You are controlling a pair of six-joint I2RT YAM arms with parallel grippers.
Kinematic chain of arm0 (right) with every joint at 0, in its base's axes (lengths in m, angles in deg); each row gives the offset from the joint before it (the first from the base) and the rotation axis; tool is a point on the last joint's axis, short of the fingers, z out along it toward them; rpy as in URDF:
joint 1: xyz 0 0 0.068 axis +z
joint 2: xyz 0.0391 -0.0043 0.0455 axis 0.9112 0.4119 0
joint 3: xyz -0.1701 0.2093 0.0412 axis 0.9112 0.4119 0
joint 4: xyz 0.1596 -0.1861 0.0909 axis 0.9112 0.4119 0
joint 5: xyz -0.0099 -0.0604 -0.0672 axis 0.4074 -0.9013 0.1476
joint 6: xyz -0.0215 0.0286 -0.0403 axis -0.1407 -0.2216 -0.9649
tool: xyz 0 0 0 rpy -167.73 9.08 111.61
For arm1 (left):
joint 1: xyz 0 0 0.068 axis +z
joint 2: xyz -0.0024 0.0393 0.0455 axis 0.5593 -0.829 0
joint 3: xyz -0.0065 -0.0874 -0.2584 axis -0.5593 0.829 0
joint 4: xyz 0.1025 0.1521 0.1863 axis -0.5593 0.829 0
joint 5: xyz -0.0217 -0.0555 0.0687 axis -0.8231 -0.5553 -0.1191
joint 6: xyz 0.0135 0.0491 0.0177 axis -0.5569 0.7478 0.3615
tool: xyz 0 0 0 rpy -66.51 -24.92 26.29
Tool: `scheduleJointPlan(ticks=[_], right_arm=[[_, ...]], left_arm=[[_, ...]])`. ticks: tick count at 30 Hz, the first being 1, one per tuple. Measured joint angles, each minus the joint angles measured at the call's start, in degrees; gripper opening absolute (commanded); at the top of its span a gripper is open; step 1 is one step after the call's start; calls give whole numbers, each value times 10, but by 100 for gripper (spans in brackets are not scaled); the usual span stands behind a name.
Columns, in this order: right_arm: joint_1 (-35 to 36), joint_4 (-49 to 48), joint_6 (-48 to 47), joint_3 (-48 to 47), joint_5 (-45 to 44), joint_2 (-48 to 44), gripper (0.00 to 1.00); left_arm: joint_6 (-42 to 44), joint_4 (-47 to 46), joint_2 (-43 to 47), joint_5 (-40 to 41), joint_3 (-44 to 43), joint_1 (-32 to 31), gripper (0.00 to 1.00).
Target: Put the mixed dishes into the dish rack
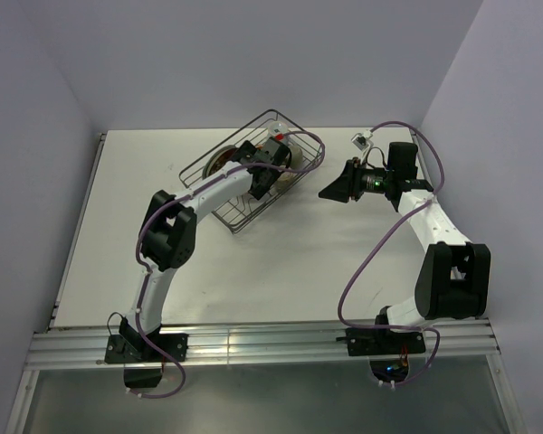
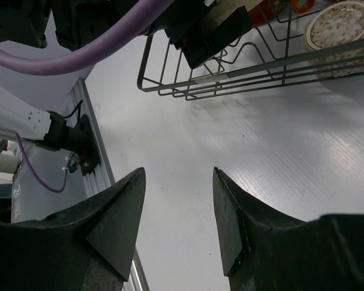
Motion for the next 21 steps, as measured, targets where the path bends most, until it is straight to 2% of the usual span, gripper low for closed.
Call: scheduleJointPlan(ticks=[21], right_arm=[[-1, 0, 0, 0, 0, 0, 56]], left_arm=[[-2, 10, 5, -7, -2, -1, 99]])
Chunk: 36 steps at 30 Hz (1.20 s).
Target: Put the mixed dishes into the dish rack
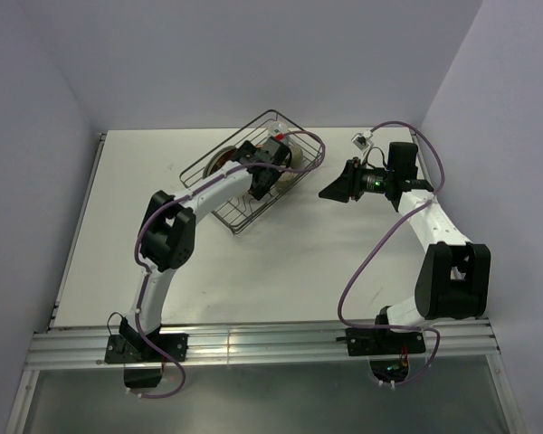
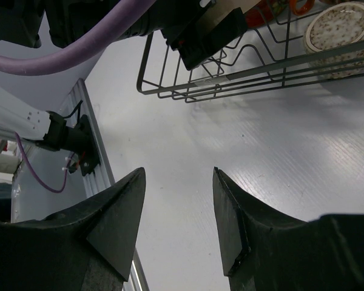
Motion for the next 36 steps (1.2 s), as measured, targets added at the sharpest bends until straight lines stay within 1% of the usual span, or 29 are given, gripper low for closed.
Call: scheduleJointPlan(ticks=[6, 14, 22, 36], right_arm=[[-2, 0, 0, 0, 0, 0, 56], [-2, 0, 0, 0, 0, 0, 56], [-3, 0, 0, 0, 0, 0, 56], [-6, 0, 0, 0, 0, 0, 56]], left_arm=[[0, -5, 0, 14, 0, -6, 99], [9, -36, 0, 35, 0, -14, 99], [18, -47, 1, 40, 0, -15, 99], [33, -62, 22, 64, 7, -28, 99]])
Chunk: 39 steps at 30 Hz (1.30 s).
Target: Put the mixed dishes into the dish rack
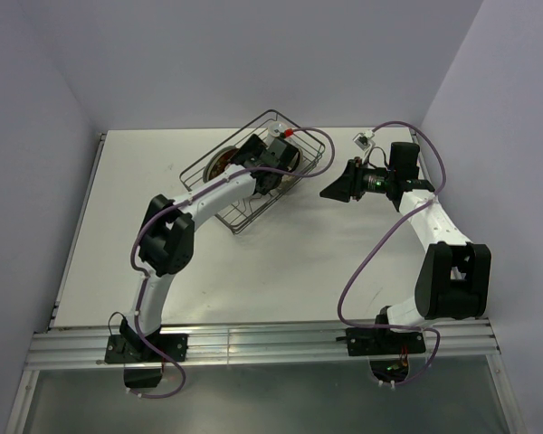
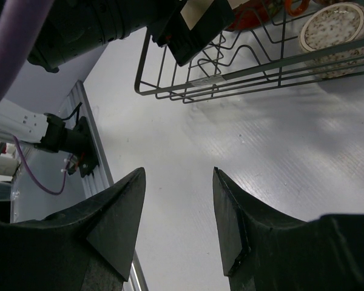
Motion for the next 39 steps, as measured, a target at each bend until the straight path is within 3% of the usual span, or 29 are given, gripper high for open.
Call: scheduleJointPlan(ticks=[31, 39], right_arm=[[-5, 0, -2, 0, 0, 0, 56], [-9, 28, -42, 0, -15, -1, 56]], left_arm=[[-36, 15, 11, -7, 6, -42, 99], [-101, 28, 63, -58, -7, -43, 99]])
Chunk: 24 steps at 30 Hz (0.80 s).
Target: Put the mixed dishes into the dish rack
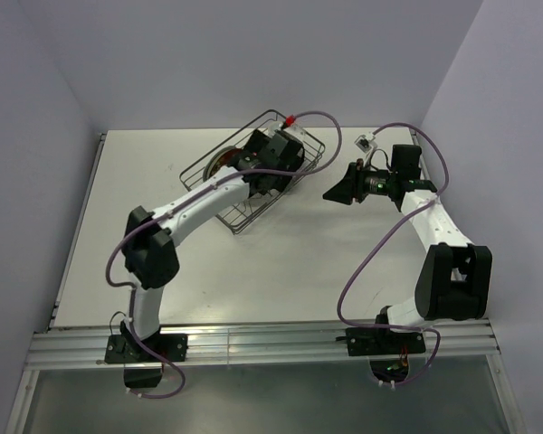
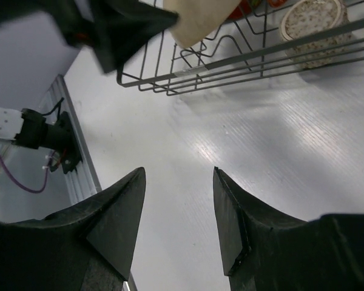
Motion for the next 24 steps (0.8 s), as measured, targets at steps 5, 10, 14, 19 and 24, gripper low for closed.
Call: scheduleJointPlan(ticks=[5, 10, 14, 19, 24], right_arm=[[0, 55, -50, -13, -52, -16, 61], [0, 92, -95, -29, -170, -66, 100], [0, 72, -89, -29, -340, -149, 100], [-2, 41, -67, -29, -503, -219, 100], [-2, 43, -59, -13, -571, -242, 100]], left_arm=[[-82, -32, 124, -68, 49, 4, 99], [-170, -116, 310, -164, 202, 31, 99], [-235, -191, 444, -230, 356, 73, 99], [-275, -227, 512, -268, 465, 85, 99], [-283, -232, 521, -279, 495, 85, 99]])
